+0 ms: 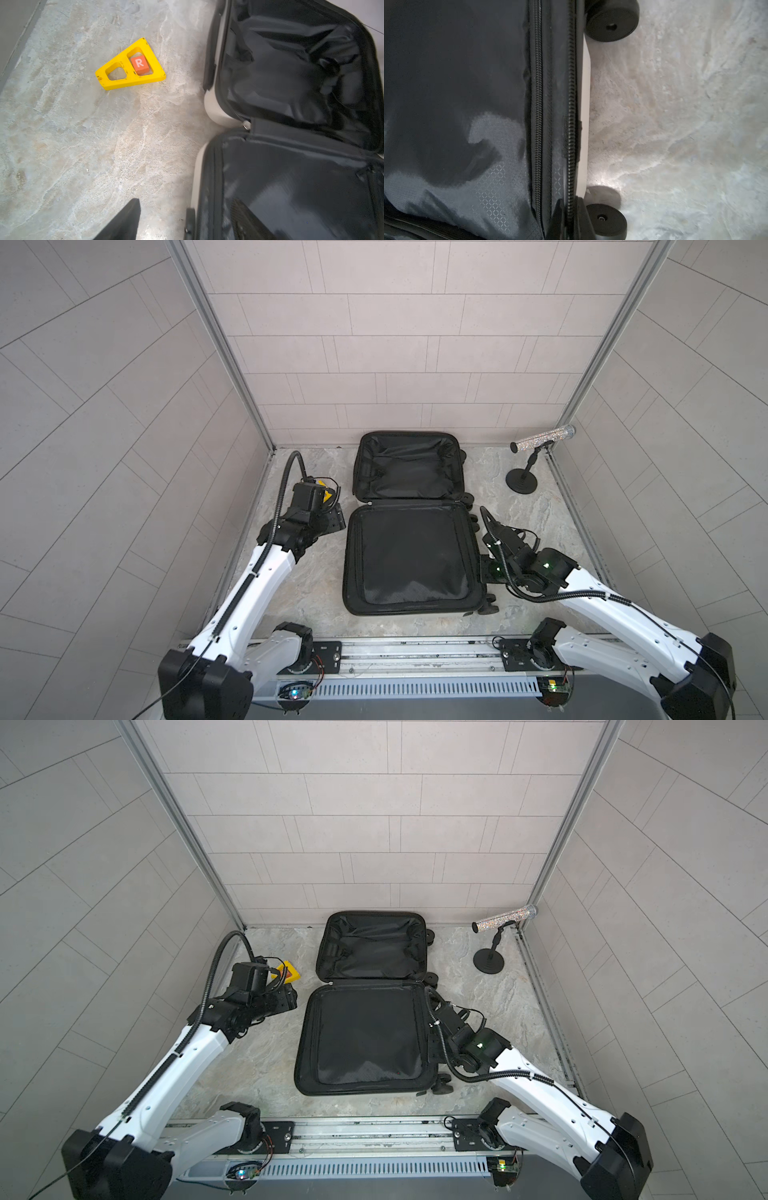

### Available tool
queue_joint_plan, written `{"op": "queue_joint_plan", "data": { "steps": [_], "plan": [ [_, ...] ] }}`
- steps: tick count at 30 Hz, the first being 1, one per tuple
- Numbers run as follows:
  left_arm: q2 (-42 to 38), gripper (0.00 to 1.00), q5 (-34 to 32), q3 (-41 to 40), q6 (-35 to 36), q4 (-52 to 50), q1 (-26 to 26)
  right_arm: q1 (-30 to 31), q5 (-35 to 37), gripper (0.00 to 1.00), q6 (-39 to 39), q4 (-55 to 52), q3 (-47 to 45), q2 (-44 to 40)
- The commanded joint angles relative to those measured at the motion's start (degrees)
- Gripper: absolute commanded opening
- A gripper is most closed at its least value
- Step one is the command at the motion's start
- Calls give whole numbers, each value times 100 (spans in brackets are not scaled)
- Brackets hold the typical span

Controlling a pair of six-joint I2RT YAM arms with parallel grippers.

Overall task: Open the suitcase zippers
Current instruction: Move the suitcase to the center of the board, then reset both arms

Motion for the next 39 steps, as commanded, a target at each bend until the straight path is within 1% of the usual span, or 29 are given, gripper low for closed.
{"op": "queue_joint_plan", "data": {
  "steps": [1, 3, 4, 5, 6, 7, 10, 12, 14, 15, 17, 19, 22, 23, 24, 26, 27, 28, 29, 30, 31, 33, 35, 36, 39],
  "plan": [
    [136, 76, -123, 79, 28, 503, 240, 39, 505, 33, -16, -145, 230, -392],
    [171, 79, -312, 18, 17, 860, 382, -27, 954, 57, -357, -138, 442, -546],
    [171, 85, -503, -47, 25, 1105, 435, -112, 1159, 69, -615, -89, 578, -589],
    [171, 91, -746, -127, 38, 1363, 479, -248, 1321, 97, -899, -6, 708, -587],
    [171, 97, -941, -224, 74, 1615, 509, -405, 1409, 100, -1170, 89, 808, -564],
    [162, 100, -1156, -358, 238, 1975, 521, -612, 1481, 100, -1472, 244, 893, -523],
    [129, 100, -1776, -912, 939, 3157, 525, -1432, 1474, 100, -2137, 1037, 821, -401],
    [102, 100, -2182, -1453, 1479, 4132, 520, -1965, 1346, 100, -2530, 1906, 482, -400],
    [92, 100, -2445, -2095, 2123, 5325, 522, -2380, 1323, 100, -3019, 3176, -125, -447],
    [107, 100, -2519, -2362, 2319, 5789, 521, -2523, 1311, 100, -3213, 3779, -464, -459],
    [173, 100, -2566, -2852, 2634, 6728, 529, -2884, 1305, 100, -3529, 5058, -1211, -365],
    [355, 100, -2572, -3158, 2674, 7297, 557, -3304, 1123, 100, -3487, 5903, -1620, -117],
    [866, 100, -2175, -3380, 2618, 7907, 586, -3768, 785, 100, -3390, 7238, -2148, 481],
    [1104, 100, -2051, -3414, 2524, 8183, 586, -3828, 748, 100, -3426, 7779, -2292, 709],
    [1288, 100, -2022, -3377, 2619, 8411, 573, -3856, 725, 100, -3470, 8166, -2393, 953],
    [1227, 100, -1855, -3117, 2627, 7957, 565, -3897, 706, 100, -3537, 8855, -2502, 1508],
    [1257, 100, -1825, -3092, 2609, 8002, 588, -3915, 667, 100, -3531, 9095, -2510, 1748],
    [1407, 100, -1799, -3094, 2609, 8277, 599, -3996, 431, 100, -3558, 8712, -2343, 1884],
    [1595, 100, -1653, -3128, 2706, 8665, 604, -4016, 420, 100, -3592, 8113, -2069, 1920],
    [1674, 100, -1529, -3116, 2809, 8791, 608, -4013, 528, 100, -3522, 7790, -1946, 1945],
    [1592, 100, -1389, -3070, 2771, 8518, 604, -4013, 667, 100, -3524, 8038, -2023, 2025],
    [1496, 100, -1512, -3094, 2709, 8363, 610, -4013, 814, 100, -3780, 8998, -2379, 2250],
    [1368, 100, -1621, -3175, 2730, 8237, 608, -4045, 1005, 100, -3789, 9999, -2652, 2649],
    [1365, 100, -1649, -3182, 2734, 8250, 610, -4070, 986, 100, -3770, 10312, -2707, 2854],
    [1332, 100, -1305, -3111, 2825, 7958, 608, -4074, 634, 100, -3913, 11436, -2820, 3684]
  ]
}}
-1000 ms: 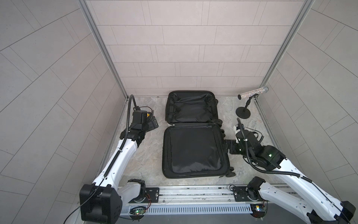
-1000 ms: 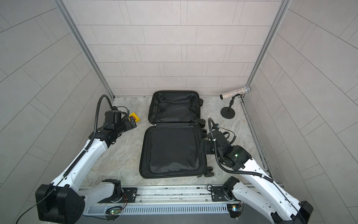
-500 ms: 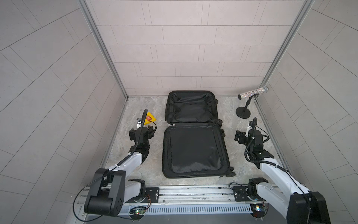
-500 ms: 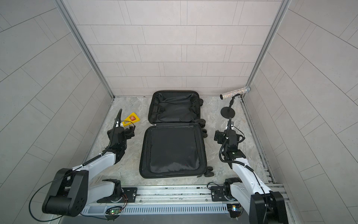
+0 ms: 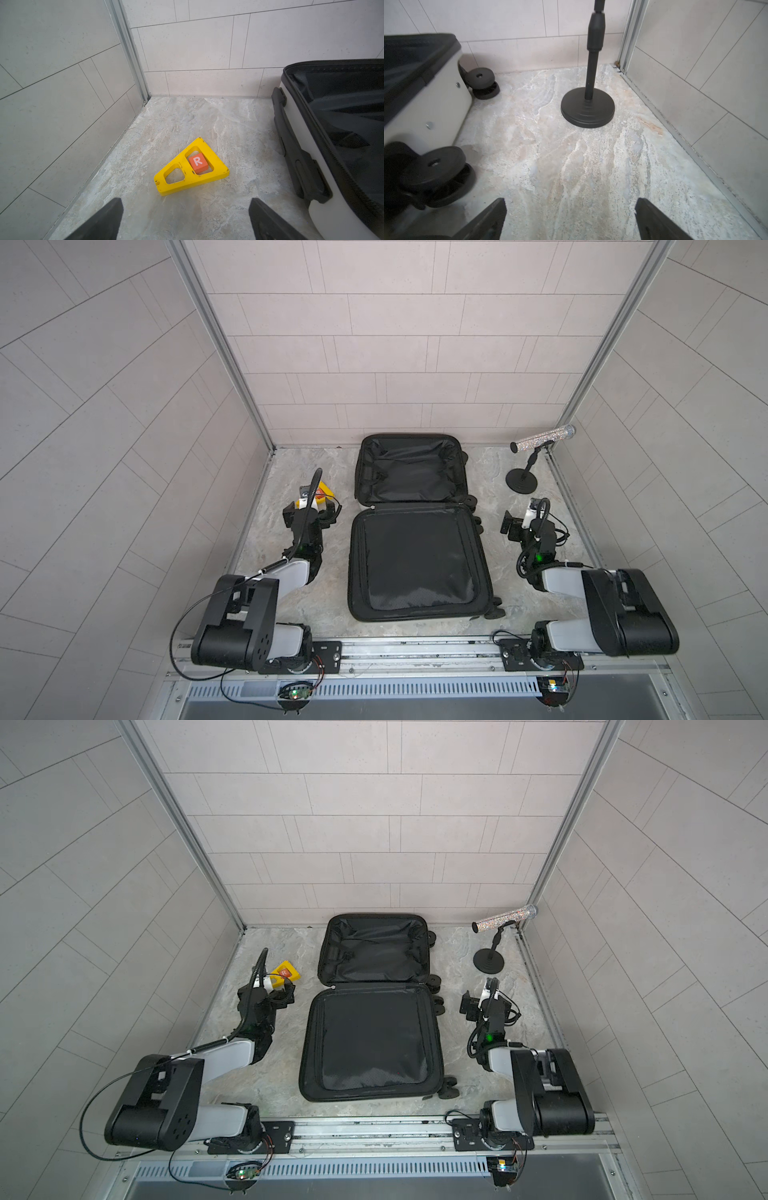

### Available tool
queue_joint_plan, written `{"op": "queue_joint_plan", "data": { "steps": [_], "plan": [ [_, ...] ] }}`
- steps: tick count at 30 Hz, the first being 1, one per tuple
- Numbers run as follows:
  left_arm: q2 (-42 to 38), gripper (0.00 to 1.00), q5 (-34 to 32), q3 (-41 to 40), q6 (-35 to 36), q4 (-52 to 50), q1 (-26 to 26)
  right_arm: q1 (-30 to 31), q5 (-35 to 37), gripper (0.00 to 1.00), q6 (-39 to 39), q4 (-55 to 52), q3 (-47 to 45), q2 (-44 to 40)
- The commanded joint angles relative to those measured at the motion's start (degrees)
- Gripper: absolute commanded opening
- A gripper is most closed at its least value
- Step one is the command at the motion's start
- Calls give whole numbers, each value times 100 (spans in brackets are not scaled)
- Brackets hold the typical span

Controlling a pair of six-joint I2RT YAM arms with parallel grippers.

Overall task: Open the suitcase zippers
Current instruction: Reset both arms

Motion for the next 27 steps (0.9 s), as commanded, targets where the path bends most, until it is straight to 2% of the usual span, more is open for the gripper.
{"op": "queue_joint_plan", "data": {
  "steps": [1, 2, 5, 9, 12, 14, 15, 17, 18, 19, 20, 22, 24, 26, 27],
  "plan": [
    [-103, 100, 316, 120, 140, -180, 31, -29, -235, 100, -291, 1962, -215, 785],
    [-116, 100, 336, 149, 141, -275, 31, -40, -281, 100, -231, 2396, -276, 1009],
    [-121, 100, 311, 163, 119, -352, 27, -60, -195, 100, -258, 1820, -326, 599],
    [-176, 100, 427, 84, -9, -649, 31, -63, -303, 100, -237, 2204, -263, 915],
    [106, 100, 250, -286, -171, 17, 31, -66, -305, 100, -263, 1590, -74, 747],
    [487, 100, 197, -414, -11, 860, 49, -10, -366, 100, -363, 1074, 175, 708],
    [644, 100, 119, -367, -56, 844, 44, 8, -402, 100, -412, 764, 321, 690],
    [1050, 100, 359, -490, 56, 1276, 49, 84, -307, 100, -471, 483, 478, 678],
    [1348, 100, 365, -556, 118, 1813, 42, 94, -289, 100, -475, 487, 478, 681],
    [1560, 100, 209, -563, 146, 2225, 40, 97, -290, 100, -474, 497, 479, 682],
    [1353, 100, -36, -491, -57, 1670, 41, 94, -289, 100, -475, 489, 480, 684],
    [1108, 100, -1213, -26, -718, 367, 84, 100, -267, 100, -481, 473, 497, 691],
    [1191, 100, -1150, 111, -688, 210, 170, 166, -129, 100, -518, 382, 535, 680],
    [1415, 100, -1108, -119, -544, 1096, 163, 250, 33, 100, -579, 314, 567, 678],
    [1424, 100, -1100, -140, -520, 1151, 163, 253, 50, 100, -580, 312, 567, 682]
  ]
}}
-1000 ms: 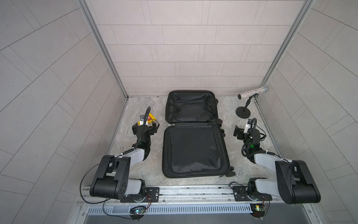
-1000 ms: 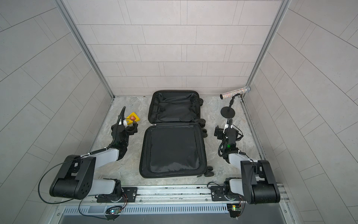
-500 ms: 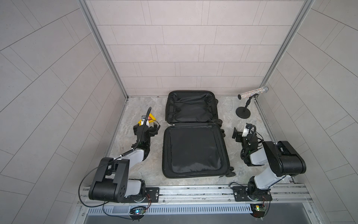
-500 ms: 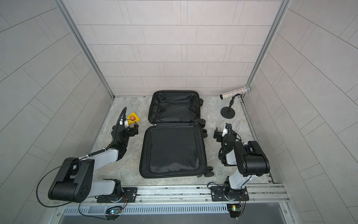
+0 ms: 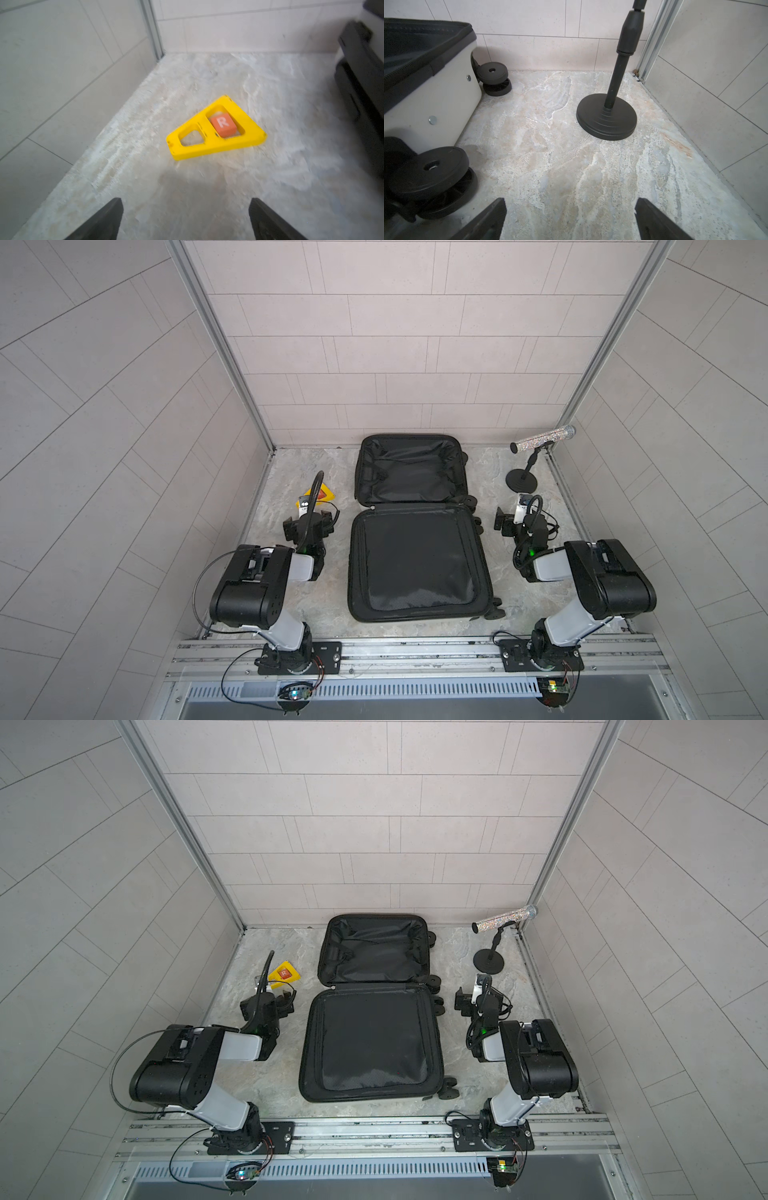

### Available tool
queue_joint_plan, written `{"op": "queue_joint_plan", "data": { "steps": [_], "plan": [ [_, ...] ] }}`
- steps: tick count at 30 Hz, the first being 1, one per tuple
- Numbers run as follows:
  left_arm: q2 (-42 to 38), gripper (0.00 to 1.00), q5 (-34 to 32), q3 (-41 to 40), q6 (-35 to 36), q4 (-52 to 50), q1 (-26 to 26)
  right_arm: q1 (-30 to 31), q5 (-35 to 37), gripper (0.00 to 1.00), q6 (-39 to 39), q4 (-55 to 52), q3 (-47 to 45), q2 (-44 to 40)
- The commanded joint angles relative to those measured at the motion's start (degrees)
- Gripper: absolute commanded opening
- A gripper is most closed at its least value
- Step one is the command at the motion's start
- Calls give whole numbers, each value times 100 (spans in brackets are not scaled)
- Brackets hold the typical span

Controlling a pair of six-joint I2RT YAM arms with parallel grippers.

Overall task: Open the suitcase zippers
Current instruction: Reset both arms

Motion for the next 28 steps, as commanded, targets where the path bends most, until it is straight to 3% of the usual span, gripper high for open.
{"op": "queue_joint_plan", "data": {
  "steps": [1, 28],
  "plan": [
    [-27, 100, -299, -38, -155, 176, 19, 75, 209, 100, -152, -150, 73, -113],
    [27, 100, -170, -106, -53, 418, -25, 32, 101, 100, -150, -48, 16, -113]
  ]
}}
